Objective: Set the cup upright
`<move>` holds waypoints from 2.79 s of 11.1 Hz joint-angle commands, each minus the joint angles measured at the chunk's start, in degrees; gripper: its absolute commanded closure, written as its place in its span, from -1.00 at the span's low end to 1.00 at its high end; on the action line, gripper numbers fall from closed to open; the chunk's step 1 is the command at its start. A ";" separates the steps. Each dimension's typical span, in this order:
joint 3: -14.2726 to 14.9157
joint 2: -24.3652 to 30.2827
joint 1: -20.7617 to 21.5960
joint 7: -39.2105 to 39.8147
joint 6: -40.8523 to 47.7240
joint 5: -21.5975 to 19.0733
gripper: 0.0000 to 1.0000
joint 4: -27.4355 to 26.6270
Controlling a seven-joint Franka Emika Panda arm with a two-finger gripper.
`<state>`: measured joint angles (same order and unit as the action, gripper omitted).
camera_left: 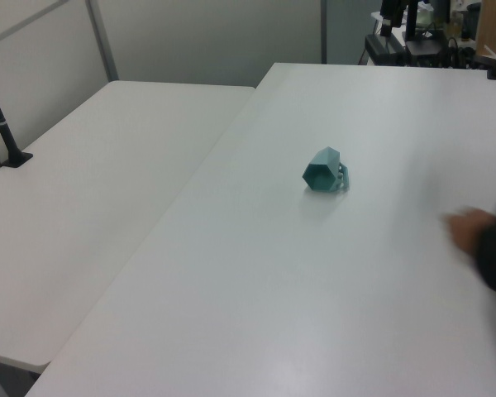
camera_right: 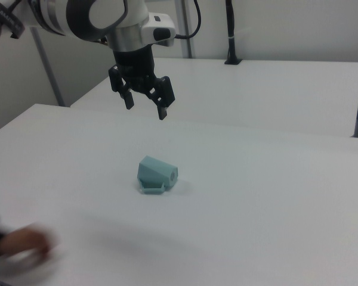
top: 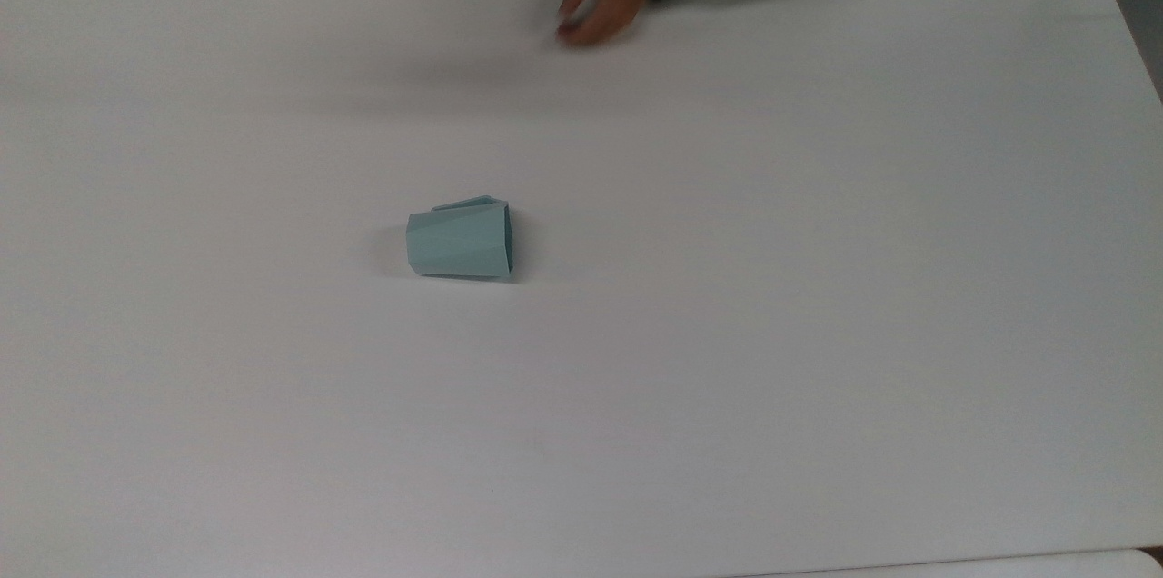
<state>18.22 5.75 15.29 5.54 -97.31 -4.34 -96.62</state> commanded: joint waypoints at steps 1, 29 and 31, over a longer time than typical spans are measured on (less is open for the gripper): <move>-0.38 1.89 0.26 0.53 1.67 5.08 -1.00 -1.72; -2.49 -37.66 26.28 -44.65 -8.25 49.70 -1.00 5.57; -2.49 -37.74 25.58 -44.65 -8.24 50.48 -1.00 3.64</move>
<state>15.52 -32.78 41.16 -38.01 -104.63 44.28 -90.03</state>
